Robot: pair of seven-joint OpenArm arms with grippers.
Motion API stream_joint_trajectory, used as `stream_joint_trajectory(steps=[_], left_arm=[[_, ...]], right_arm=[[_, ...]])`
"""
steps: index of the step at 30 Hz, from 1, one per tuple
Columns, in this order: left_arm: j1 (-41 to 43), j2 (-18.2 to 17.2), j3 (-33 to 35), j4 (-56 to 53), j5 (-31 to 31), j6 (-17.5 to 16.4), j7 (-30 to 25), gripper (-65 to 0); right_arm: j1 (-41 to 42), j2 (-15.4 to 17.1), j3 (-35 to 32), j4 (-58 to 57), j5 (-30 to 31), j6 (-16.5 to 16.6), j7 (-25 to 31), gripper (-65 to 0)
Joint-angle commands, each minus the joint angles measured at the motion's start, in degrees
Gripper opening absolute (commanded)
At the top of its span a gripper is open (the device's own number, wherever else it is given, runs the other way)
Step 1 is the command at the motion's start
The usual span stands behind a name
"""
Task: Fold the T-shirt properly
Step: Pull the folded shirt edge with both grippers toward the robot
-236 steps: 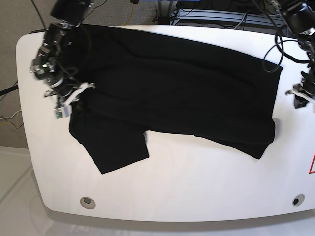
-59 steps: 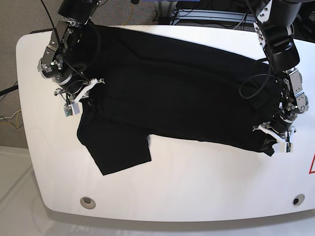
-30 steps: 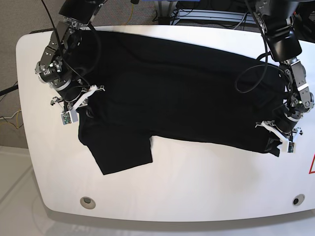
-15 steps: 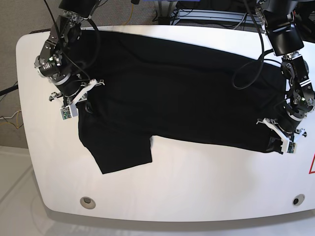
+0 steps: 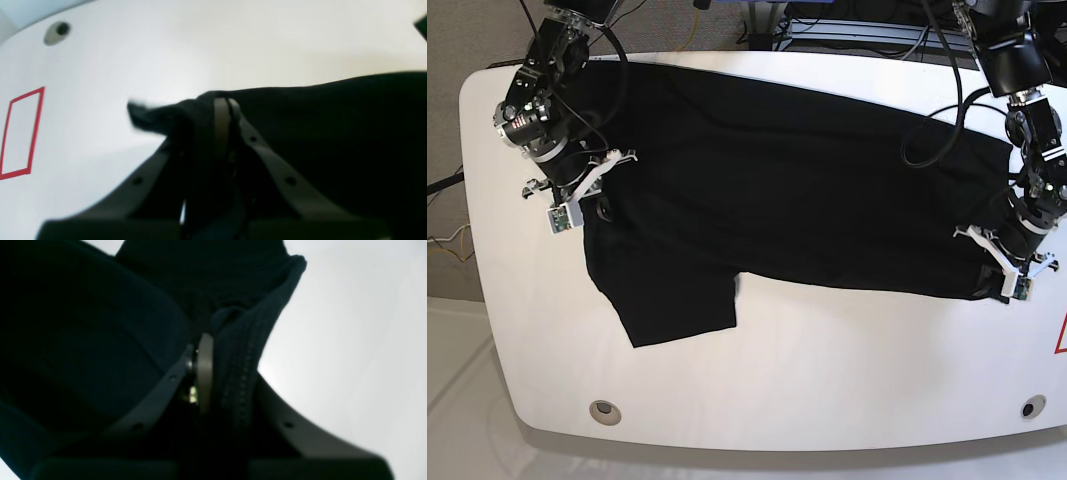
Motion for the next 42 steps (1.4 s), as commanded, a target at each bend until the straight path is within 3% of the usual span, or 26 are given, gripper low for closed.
stream_joint_trajectory(steps=[1,21,29,42], left_arm=[[-0.1,-1.2,-0.3,2.7,-1.1,0.1,-1.6,-65.0],[4.3,-6.0,-2.5,4.3,-1.3,0.1,-1.6,-65.0],[4.6,-7.0,-3.0,4.2,-1.0,-4.0,-1.6,-65.0],[8.0,-7.5,-5.1,4.2,-1.0,-4.1,-1.6,-65.0]], right_arm=[[0.2,1.0,0.2,1.3,0.7,0.3,1.6,-65.0],[-1.4,3.3,5.4,1.3,0.7,0.3,1.6,-65.0],[-1.7,4.9,8.4,1.3,0.7,0.3,1.6,-65.0],[-4.8,5.2,8.6,1.3,0.7,0.3,1.6,-65.0]])
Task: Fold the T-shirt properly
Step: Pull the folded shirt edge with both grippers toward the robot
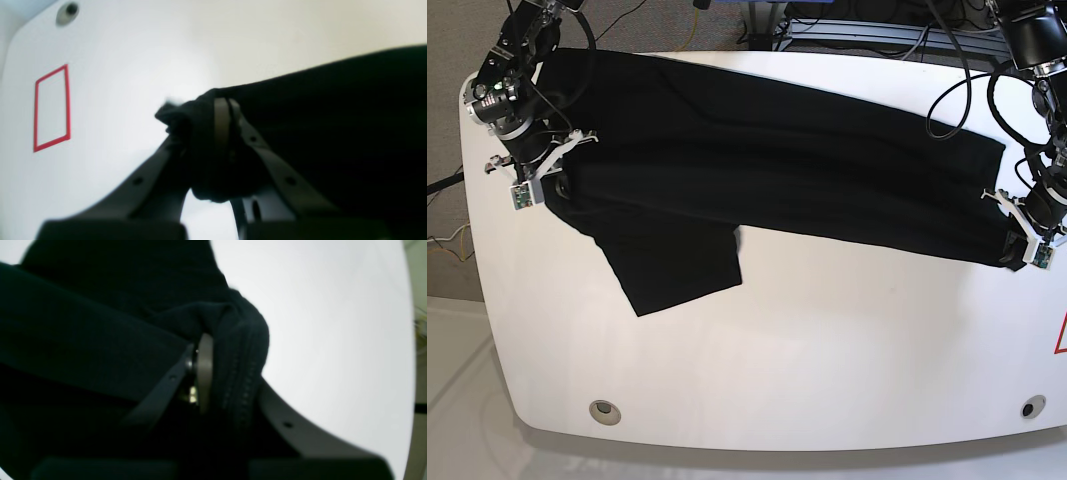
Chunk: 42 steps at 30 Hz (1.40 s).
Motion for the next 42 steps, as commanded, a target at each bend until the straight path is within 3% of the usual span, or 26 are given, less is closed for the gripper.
stream_joint_trajectory(steps=[1,42], left_arm=[[-0.1,-1.3,-0.5,1.0,-0.6,0.6,-1.5,-65.0],[6.5,-3.0,-3.4,-6.0,-0.6,0.6,-1.6,-65.0]], right_arm=[[-0.5,0.9,0.5,1.2,0.1,-0.5,1.2,-65.0],[-12.4,1.0,0.6,3.2,-0.3,-0.5,1.2,-65.0]])
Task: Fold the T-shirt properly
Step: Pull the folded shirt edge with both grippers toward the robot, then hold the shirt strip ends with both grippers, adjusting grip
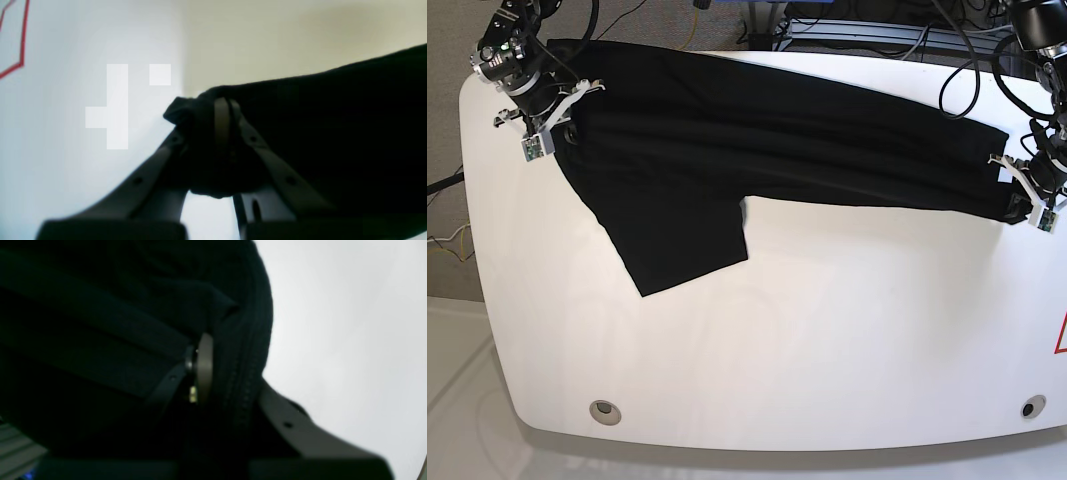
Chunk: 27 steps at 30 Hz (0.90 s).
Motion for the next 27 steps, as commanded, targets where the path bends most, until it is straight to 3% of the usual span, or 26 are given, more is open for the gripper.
stream_joint_trajectory(steps=[1,13,27], left_arm=[[0.5,-1.6,-0.7,0.8,0.0,1.3,-1.3,-65.0],[2.5,0.0,-0.6,0.7,0.3,1.3,-1.3,-65.0],[2.4,5.0,-0.6,0.7,8.0,1.2,-1.4,-65.0]], right_arm=[[-0.3,1.0,0.6,1.1,-1.2,-0.5,0.6,-65.0],[-1.0,0.9,0.5,-0.3,-1.2,-0.5,0.6,-65.0],[-0.3,0.9,0.5,-8.0,-1.3,-0.5,0.7,-65.0]])
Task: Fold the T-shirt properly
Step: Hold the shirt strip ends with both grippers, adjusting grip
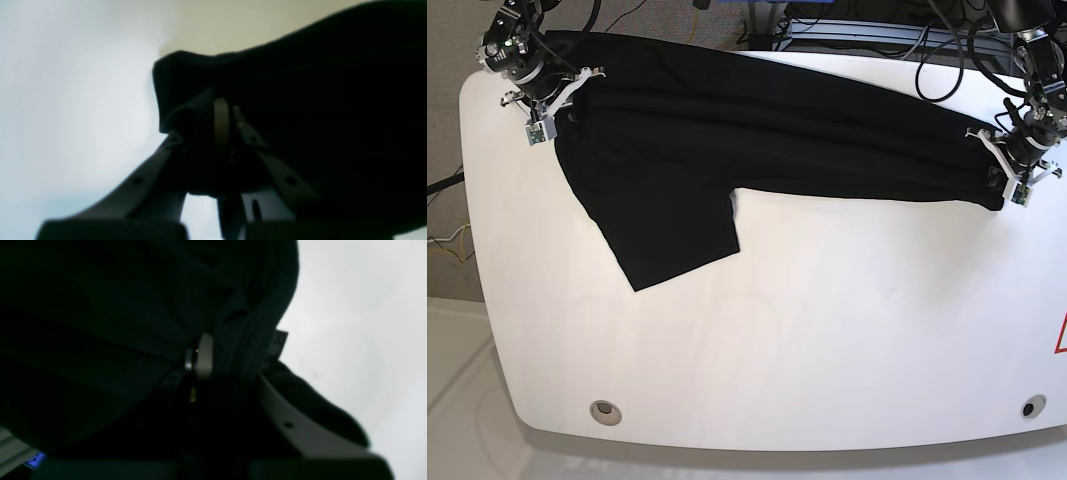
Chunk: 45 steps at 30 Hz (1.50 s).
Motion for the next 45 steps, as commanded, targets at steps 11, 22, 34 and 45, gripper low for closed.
stream_joint_trajectory(steps=[11,22,34,45], left_arm=[[-0.8,-0.4,-0.7,0.8,0.6,0.8,-1.1,-65.0],[-0.9,-0.7,-0.8,1.2,0.5,0.6,-1.1,-55.3],[-0.8,-0.7,-0.9,4.8,0.4,0.6,-1.1,-17.8],[-0.9,-0.7,-0.9,9.1,0.4,0.6,-1.0,-17.8]], right_arm=[[0.6,0.9,0.1,-3.3,-0.3,-0.5,0.4,-65.0],[0.8,0.9,0.1,-2.8,-0.3,-0.5,0.4,-62.6],[0.9,0.9,0.1,-0.2,-0.1,-0.5,0.4,-34.5],[2.5,0.7,0.5,4.5,0.3,-0.5,0.4,-27.7]])
